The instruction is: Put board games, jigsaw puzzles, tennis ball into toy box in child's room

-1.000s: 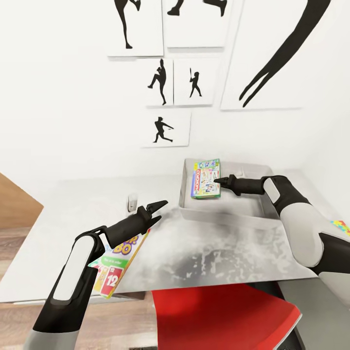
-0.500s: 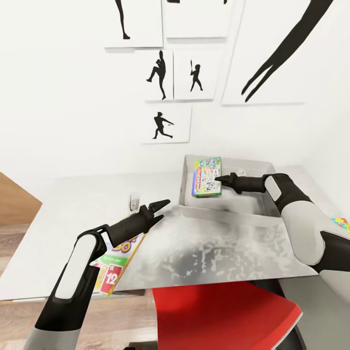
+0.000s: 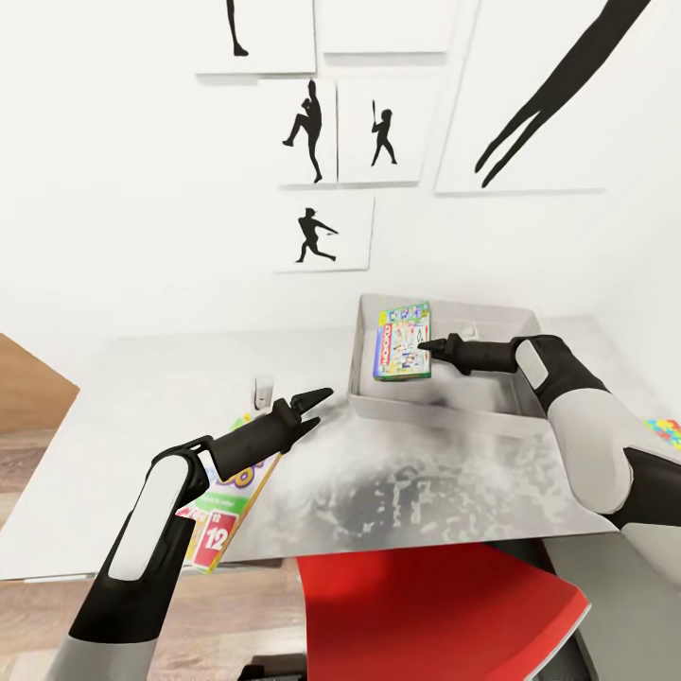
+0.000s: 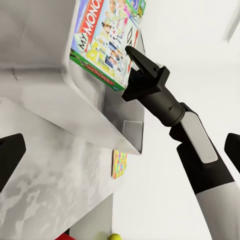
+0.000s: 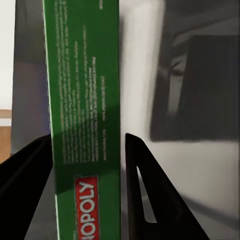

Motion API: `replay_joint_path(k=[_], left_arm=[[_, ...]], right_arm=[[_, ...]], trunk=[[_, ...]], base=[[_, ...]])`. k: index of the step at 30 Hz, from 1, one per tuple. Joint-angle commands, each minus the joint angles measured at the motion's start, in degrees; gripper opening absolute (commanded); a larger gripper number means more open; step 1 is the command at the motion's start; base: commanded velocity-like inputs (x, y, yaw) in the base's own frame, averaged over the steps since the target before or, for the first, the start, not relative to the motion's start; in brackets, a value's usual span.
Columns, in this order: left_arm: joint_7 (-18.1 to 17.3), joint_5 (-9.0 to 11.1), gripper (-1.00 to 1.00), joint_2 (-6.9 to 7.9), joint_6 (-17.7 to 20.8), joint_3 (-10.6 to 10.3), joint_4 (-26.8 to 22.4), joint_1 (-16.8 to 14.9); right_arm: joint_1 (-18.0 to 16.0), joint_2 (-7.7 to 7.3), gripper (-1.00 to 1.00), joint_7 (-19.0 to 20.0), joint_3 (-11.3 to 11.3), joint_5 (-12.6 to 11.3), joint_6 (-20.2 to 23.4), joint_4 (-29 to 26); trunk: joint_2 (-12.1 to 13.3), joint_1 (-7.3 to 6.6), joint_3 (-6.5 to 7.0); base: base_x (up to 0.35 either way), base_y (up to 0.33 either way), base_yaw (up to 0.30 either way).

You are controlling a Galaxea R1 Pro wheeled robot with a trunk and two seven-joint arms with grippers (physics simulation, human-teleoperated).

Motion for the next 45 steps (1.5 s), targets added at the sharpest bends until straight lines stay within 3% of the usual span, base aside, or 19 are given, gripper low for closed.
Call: replay_joint_path(k=[1, 15, 45], left_arm=[[0.6, 0.6, 1.0, -0.02, 0.2, 0.0, 0.0, 0.0], [0.6, 0.6, 1.0, -0.01, 0.2, 0.0, 0.0, -0.1], [0.6, 0.6, 1.0, 0.02, 0.2, 0.0, 0.0, -0.1]], right_arm=[[-0.1, 0.0, -1.0, -0.1, -0.2, -0.4, 0.5, 0.0], [0.0, -0.07, -1.0, -0.1, -0.3, -0.5, 0.5, -0.3], [0.2, 0.03, -1.0, -0.1, -0.3, -0.6, 0.6, -0.3]], trunk=[[-0.1, 0.03, -0.18], [-0.1, 0.03, -1.37], [-0.1, 0.03, -2.06]], base=[[0.0, 0.0, 0.0], [0.0, 0.0, 0.015], [0.0, 0.0, 0.004]])
